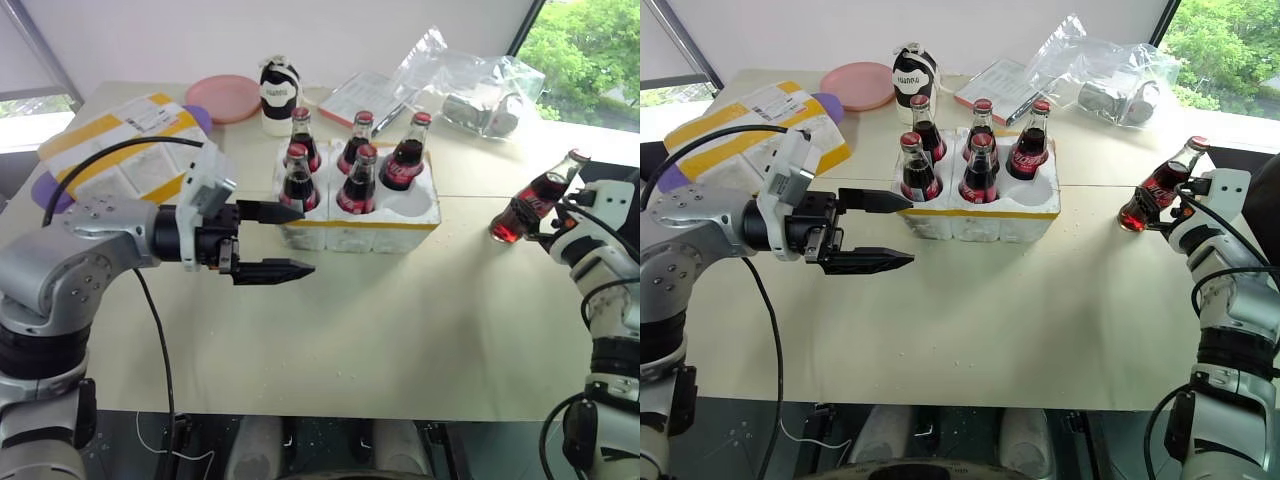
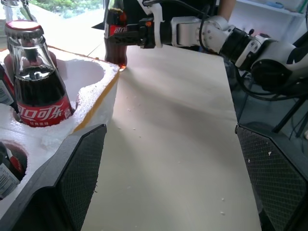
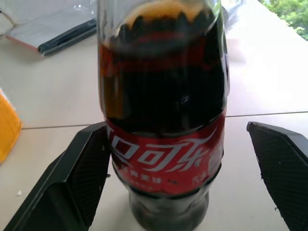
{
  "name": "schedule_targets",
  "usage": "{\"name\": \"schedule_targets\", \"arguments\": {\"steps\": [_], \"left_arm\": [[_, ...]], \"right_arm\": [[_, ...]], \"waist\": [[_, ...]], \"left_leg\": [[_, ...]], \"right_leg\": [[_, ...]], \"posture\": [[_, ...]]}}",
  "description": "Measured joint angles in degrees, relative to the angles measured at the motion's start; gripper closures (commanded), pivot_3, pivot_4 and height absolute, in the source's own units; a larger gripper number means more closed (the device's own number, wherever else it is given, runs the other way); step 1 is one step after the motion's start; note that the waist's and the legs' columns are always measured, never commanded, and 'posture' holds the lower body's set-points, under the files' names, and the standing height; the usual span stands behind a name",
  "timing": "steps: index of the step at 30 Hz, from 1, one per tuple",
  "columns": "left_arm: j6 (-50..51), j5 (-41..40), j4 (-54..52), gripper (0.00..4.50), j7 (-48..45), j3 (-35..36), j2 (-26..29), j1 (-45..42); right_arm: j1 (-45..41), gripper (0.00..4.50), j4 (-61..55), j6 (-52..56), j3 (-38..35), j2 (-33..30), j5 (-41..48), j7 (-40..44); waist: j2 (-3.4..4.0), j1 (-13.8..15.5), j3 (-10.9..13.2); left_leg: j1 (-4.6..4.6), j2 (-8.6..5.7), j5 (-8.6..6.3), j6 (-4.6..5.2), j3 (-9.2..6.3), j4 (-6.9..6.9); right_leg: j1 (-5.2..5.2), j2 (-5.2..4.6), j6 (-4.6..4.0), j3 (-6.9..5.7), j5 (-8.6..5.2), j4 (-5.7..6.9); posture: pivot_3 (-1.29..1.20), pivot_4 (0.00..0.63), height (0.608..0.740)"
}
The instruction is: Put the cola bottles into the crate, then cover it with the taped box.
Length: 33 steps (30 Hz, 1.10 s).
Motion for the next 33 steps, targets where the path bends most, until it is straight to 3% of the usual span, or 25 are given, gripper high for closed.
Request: {"name": "schedule_targets", "arguments": {"steps": [3,5,13,23,27,33], "left_arm": [[0.0,0.0,0.0,0.0,0.1,0.0,0.0,0.0],[-0.2,0.0,0.0,0.0,0.2,0.0,0.1,-0.1],[-0.7,0.1,0.0,0.0,0.2,-0.2,0.1,-0.1],[-1.8,0.4,0.8,0.0,0.1,-0.7,0.2,-0.1],[-2.5,0.8,1.8,0.0,0.0,-1.6,0.2,-0.4],[-2.8,1.3,2.1,0.0,0.1,-1.8,0.4,-0.4]], "right_arm": [[-1.2,0.8,2.2,-1.5,0.1,0.2,-0.5,0.8],[-1.6,1.74,3.1,-2.6,0.4,0.4,-0.7,1.4],[1.1,1.73,-1.4,-2.2,0.4,0.9,-0.3,3.2],[1.6,1.73,-30.0,12.2,0.7,1.4,14.3,6.1],[-3.1,1.73,-37.3,17.7,3.5,2.7,19.7,5.2],[-2.8,1.73,-38.3,20.2,11.0,4.8,18.7,5.2]], "waist": [[0.0,0.1,0.0],[0.0,0.1,0.0],[0.08,-0.1,0.0],[0.62,-1.0,0.3],[0.62,-1.1,0.3],[0.59,-0.7,0.3]], "left_leg": [[0.0,0.0,0.0,0.0,0.01,-0.01],[0.0,0.0,0.0,0.0,0.03,-0.01],[0.0,0.02,0.01,-0.02,0.04,-0.04],[-0.01,0.03,0.03,-0.05,0.09,-0.14],[-0.01,0.04,0.03,-0.05,0.07,-0.14],[-0.25,-0.01,0.01,-0.01,0.07,-0.08]], "right_leg": [[0.0,0.0,0.0,0.0,0.0,-0.01],[0.01,-0.01,0.0,0.0,0.0,-0.01],[-0.03,0.01,0.0,0.0,0.0,-0.01],[-0.16,0.03,0.0,0.08,0.0,0.01],[-0.16,0.03,0.0,0.07,0.0,0.01],[-0.32,-0.01,0.01,0.06,0.0,0.0]], "posture": [[0.0,0.15,0.74],[0.0,0.15,0.74],[0.0,0.15,0.74],[0.0,0.15,0.74],[0.0,0.15,0.74],[0.0,0.15,0.74]]}}
